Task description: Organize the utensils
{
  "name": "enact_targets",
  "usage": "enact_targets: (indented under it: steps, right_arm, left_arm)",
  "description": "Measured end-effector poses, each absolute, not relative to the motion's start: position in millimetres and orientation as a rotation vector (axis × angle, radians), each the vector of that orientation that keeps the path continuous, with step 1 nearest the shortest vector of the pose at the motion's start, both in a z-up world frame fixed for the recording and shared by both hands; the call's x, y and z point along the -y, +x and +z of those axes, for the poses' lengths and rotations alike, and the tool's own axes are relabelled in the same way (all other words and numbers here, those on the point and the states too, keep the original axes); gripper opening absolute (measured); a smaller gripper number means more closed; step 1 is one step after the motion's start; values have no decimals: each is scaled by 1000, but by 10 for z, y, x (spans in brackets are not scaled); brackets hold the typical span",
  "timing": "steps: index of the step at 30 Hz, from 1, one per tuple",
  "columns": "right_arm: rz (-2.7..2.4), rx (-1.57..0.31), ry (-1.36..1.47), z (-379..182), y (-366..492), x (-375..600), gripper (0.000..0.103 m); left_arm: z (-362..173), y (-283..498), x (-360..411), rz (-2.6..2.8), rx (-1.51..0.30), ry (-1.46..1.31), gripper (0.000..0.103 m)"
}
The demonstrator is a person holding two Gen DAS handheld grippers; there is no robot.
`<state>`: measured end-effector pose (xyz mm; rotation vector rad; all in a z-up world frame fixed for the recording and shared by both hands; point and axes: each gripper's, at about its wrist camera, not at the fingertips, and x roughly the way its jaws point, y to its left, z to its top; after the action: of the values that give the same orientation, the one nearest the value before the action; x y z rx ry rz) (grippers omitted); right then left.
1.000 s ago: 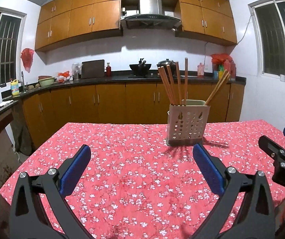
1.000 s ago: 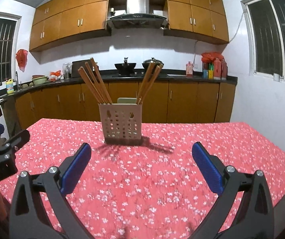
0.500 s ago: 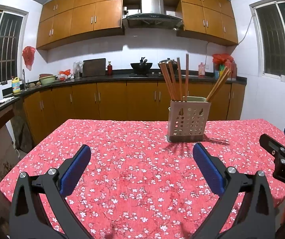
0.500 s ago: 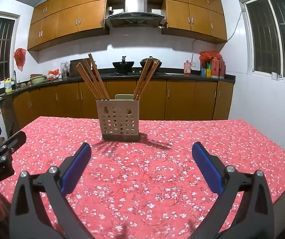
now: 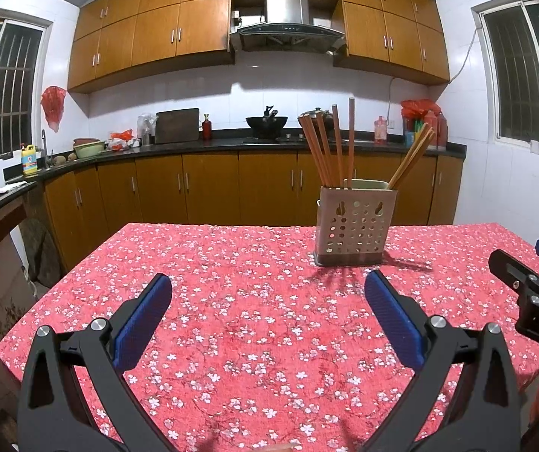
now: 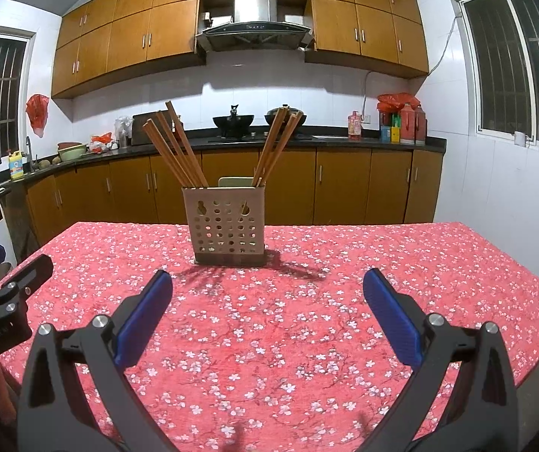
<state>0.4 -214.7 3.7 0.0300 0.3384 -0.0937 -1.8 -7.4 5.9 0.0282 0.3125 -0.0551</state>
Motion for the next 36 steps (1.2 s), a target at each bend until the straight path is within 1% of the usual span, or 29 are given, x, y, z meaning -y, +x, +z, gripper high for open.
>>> enact_targets:
  steps: [36]
  right_arm:
    - [-92,-344,37,17,15,2139,99]
  left_arm:
    - [8,-21,108,-61,-324,26,101]
